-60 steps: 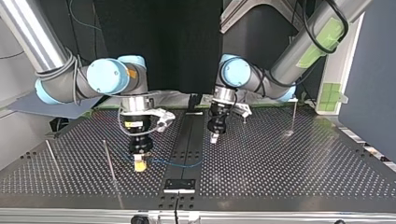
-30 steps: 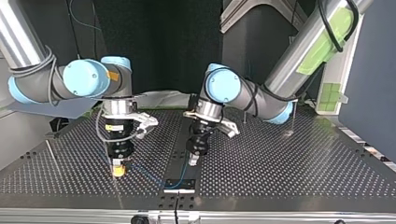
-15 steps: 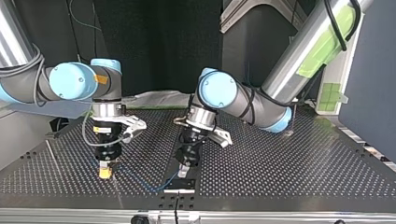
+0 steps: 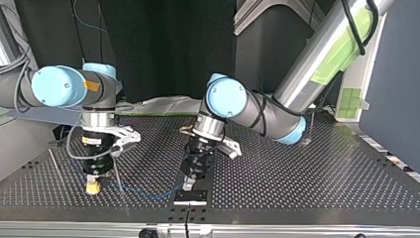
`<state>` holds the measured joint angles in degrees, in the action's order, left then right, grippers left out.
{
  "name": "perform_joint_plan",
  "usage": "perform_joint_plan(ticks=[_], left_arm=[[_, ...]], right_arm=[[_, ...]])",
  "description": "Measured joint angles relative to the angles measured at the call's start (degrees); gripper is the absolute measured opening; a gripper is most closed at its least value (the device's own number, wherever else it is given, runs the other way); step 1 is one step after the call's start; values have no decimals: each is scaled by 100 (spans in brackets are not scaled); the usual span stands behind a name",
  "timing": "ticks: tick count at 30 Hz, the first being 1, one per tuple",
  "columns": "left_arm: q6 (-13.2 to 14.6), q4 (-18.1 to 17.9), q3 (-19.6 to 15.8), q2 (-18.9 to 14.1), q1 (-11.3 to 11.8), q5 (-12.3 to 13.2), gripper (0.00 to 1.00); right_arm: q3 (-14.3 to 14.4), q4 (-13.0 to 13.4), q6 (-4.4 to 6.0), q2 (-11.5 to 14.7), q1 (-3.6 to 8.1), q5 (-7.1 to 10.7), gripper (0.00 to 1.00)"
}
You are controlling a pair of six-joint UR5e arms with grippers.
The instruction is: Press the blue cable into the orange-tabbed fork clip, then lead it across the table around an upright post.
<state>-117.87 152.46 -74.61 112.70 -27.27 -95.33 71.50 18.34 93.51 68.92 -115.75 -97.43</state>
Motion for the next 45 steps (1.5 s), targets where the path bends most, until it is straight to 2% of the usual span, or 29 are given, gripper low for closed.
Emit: perform_joint_plan(ticks=[14,21,40,45], left_arm=[[-155,201,397,198,-218,152,2],[-182,214,417,403,-298,171,2],[-224,191,420,630,-401,246,2],[-227,191,422,788,-416,276,2]], right_arm=[[1,-181,12,30,279,-11,0],[22,-291,6,30,400,-13,0],[244,-304,8,15,746,-22,0],[266,-303,-7,-2,825,-26,0]])
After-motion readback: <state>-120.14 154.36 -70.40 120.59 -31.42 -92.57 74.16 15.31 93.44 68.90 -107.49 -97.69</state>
